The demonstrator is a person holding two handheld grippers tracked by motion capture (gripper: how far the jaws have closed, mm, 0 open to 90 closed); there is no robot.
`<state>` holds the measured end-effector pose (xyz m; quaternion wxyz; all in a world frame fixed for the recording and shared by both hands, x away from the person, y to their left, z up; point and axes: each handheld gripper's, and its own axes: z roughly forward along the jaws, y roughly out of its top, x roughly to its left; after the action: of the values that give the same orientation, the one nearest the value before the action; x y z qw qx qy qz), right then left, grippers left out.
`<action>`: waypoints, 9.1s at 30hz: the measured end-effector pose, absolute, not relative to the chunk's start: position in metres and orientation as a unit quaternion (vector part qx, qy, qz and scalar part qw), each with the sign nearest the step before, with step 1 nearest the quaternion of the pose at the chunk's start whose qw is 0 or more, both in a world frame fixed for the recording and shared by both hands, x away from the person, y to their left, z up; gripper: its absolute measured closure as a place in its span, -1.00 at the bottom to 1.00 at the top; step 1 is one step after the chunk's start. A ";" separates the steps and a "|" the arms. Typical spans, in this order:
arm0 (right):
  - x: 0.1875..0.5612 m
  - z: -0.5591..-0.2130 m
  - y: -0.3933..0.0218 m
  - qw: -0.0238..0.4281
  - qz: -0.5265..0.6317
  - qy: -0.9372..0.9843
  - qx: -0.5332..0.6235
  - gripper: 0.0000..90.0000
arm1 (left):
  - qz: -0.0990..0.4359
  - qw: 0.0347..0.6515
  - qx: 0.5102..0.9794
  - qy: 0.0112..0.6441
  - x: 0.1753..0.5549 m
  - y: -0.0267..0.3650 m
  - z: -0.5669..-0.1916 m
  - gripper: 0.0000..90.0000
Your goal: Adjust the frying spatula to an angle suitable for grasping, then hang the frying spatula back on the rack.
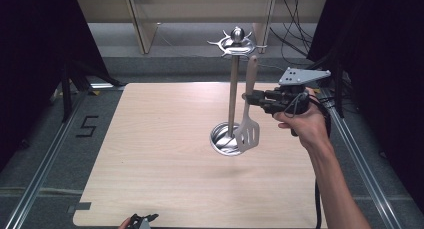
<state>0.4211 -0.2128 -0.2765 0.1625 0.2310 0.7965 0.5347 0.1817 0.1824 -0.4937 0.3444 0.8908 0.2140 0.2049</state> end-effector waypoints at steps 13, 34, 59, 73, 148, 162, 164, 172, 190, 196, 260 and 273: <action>0.428 -0.279 -0.210 0.161 0.527 0.801 0.234 0.70 | 0.200 0.345 0.892 0.213 0.182 0.182 -0.494 -0.63; 0.435 -0.282 -0.206 0.149 0.523 0.802 0.246 0.70 | 0.199 0.344 0.893 0.212 0.181 0.182 -0.494 -0.63; 0.429 -0.283 -0.208 0.170 0.535 0.789 0.249 0.62 | 0.191 0.342 0.895 0.211 0.181 0.182 -0.495 -0.63; 0.418 -0.290 -0.217 0.183 0.537 0.783 0.256 0.48 | 0.188 0.339 0.897 0.214 0.182 0.182 -0.496 -0.63; 0.368 -0.382 -0.228 0.197 0.480 0.803 0.292 -0.08 | 0.202 0.341 0.893 0.216 0.184 0.180 -0.493 -0.63; 0.359 -0.404 -0.217 0.181 0.458 0.825 0.276 -0.16 | 0.204 0.345 0.890 0.216 0.183 0.180 -0.493 -0.63; 0.358 -0.407 -0.215 0.183 0.461 0.825 0.272 -0.16 | 0.199 0.348 0.890 0.217 0.182 0.180 -0.493 -0.63; 0.354 -0.407 -0.212 0.178 0.450 0.831 0.274 -0.17 | 0.205 0.343 0.891 0.215 0.181 0.180 -0.493 -0.63; 0.348 -0.418 -0.216 0.161 0.440 0.838 0.278 -0.26 | 0.213 0.343 0.890 0.212 0.181 0.182 -0.492 -0.63; 0.344 -0.423 -0.216 0.160 0.434 0.841 0.280 -0.27 | 0.210 0.346 0.889 0.213 0.180 0.181 -0.493 -0.63; 0.299 -0.478 -0.223 0.119 0.392 0.865 0.289 -0.47 | 0.207 0.337 0.894 0.209 0.179 0.180 -0.494 -0.64; 0.286 -0.486 -0.226 0.121 0.384 0.867 0.293 -0.48 | 0.209 0.332 0.895 0.213 0.180 0.181 -0.496 -0.65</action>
<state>0.2860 -0.2256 -0.4857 0.1206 0.2929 0.8674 0.3838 0.1805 0.1813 -0.4961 0.3319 0.8949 0.2125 0.2092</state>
